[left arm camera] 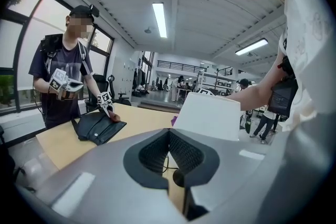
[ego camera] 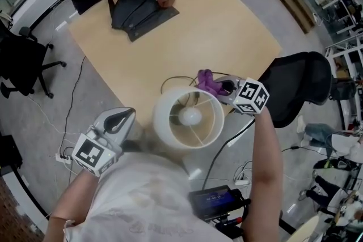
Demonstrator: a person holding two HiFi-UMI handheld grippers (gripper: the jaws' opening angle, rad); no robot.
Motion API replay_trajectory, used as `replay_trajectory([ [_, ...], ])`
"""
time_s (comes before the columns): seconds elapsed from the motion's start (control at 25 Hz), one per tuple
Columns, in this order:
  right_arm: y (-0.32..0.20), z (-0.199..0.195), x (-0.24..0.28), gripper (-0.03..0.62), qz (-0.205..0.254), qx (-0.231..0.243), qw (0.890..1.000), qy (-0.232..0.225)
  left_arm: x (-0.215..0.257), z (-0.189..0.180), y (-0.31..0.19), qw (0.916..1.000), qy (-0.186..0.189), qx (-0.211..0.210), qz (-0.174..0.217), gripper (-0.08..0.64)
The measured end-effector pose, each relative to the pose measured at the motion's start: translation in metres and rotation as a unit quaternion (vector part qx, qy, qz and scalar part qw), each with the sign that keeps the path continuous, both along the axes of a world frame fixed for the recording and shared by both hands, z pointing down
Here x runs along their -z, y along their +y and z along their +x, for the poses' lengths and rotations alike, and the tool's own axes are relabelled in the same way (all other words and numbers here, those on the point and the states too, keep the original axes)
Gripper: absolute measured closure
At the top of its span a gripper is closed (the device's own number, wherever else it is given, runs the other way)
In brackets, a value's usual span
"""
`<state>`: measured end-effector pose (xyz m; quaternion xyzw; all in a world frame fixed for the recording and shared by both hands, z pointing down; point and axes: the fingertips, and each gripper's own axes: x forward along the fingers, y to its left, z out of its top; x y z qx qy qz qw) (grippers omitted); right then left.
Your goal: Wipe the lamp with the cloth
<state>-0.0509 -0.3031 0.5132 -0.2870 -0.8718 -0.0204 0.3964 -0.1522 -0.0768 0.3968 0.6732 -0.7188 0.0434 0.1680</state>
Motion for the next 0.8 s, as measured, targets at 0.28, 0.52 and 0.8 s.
replay_trajectory([
  [0.28, -0.022, -0.001, 0.003, 0.454, 0.029, -0.038, 0.999, -0.018, -0.003, 0.004, 0.004, 1.0000, -0.004, -0.005, 0.000, 0.558],
  [0.52, -0.013, -0.022, 0.145, 0.455, -0.037, -0.004, 0.989, -0.144, 0.002, 0.002, 0.004, 1.0000, 0.000, -0.004, 0.006, 0.558],
  [0.8, 0.047, -0.033, 0.195, 0.457, -0.086, 0.134, 0.978, -0.132, 0.006, -0.003, 0.002, 0.9999, -0.005, -0.001, 0.014, 0.558],
])
